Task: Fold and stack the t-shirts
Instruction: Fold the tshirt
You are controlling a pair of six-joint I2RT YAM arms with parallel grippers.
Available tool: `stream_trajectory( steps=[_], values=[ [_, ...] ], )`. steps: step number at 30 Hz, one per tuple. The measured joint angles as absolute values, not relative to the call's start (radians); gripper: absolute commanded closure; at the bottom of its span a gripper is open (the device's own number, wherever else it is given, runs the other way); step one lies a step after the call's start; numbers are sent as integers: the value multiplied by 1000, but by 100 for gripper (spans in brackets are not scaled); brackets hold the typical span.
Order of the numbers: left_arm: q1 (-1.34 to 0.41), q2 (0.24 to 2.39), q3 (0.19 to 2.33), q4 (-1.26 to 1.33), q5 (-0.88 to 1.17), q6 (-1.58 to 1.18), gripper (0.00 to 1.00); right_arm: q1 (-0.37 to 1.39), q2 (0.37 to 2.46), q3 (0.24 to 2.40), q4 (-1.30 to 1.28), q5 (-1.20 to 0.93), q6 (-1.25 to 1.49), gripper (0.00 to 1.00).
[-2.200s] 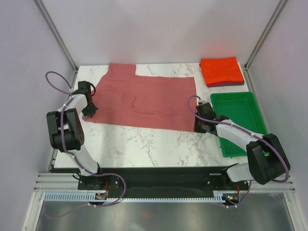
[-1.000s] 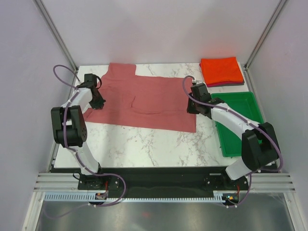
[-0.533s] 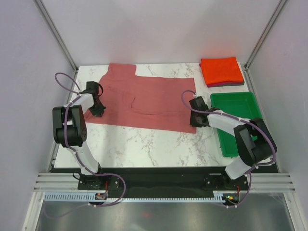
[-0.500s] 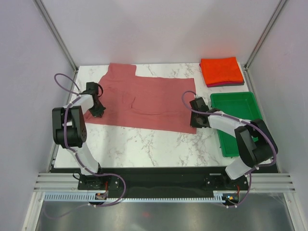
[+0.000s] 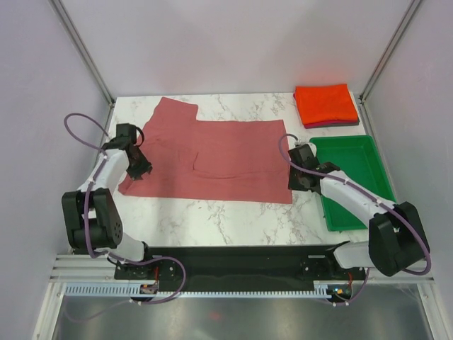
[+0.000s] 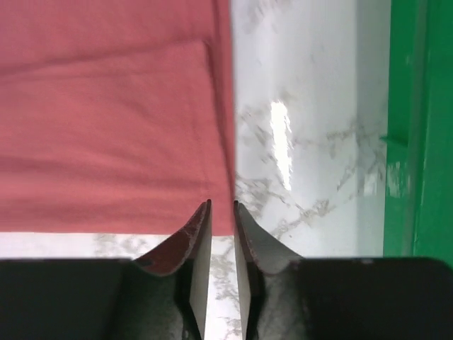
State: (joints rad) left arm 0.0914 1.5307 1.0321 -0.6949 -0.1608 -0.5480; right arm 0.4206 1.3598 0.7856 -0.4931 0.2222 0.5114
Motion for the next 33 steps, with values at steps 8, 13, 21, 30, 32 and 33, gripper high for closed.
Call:
stream_trajectory(
  steps=[8, 13, 21, 30, 32, 33],
  values=[
    [97, 1599, 1396, -665, -26, -451, 50, 329, 1466, 1183, -459, 88, 377, 57],
    [126, 1859, 1684, -627, 64, -393, 49, 248, 1667, 1407, -387, 47, 300, 49],
    [164, 2279, 2107, -600, 90, -337, 42, 167, 1976, 1624, -306, -76, 216, 46],
    [173, 2573, 2395, -593, 126, -335, 39, 108, 2284, 1863, -286, -208, 169, 44],
    [174, 2621, 2431, -583, 126, -335, 38, 99, 2324, 1892, -284, -215, 159, 43],
    [173, 2642, 2440, -573, 127, -335, 38, 94, 2343, 1909, -286, -221, 154, 43]
  ],
)
